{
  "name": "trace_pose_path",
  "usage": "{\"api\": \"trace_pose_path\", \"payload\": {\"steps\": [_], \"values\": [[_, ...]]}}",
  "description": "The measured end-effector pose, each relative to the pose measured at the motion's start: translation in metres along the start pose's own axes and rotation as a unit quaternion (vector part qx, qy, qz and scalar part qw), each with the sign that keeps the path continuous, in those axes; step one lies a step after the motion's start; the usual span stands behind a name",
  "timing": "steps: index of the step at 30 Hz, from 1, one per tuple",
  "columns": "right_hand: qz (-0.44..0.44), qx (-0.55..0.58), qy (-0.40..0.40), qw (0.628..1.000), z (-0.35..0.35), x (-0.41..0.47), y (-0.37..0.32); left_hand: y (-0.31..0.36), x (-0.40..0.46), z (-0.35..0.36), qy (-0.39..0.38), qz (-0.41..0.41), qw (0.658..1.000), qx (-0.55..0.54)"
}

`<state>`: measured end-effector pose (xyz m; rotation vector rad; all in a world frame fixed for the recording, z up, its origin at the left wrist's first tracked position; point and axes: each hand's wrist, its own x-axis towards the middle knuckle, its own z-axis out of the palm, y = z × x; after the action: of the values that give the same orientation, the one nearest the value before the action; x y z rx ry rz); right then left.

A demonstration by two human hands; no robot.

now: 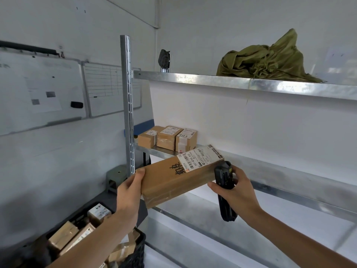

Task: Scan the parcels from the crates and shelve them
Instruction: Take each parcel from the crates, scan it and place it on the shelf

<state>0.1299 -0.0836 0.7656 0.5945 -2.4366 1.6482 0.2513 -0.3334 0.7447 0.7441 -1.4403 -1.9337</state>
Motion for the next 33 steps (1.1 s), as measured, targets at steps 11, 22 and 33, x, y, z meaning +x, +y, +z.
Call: {"api": "trace_pose_path", "payload": {"steps": [11,22,33], "values": [[0.013,-0.016,-0.002,1.000,-0.014,0.002,0.019,-0.003,-0.003,0.008,-0.080,-0.001,0.996,0.042],[0.029,-0.045,-0.042,0.998,-0.043,-0.009,0.030,-0.013,0.003,0.019,-0.089,-0.012,0.996,0.020],[0.020,-0.085,-0.043,0.995,-0.076,-0.022,0.042,-0.012,-0.003,0.038,-0.128,-0.008,0.991,0.044]]}}
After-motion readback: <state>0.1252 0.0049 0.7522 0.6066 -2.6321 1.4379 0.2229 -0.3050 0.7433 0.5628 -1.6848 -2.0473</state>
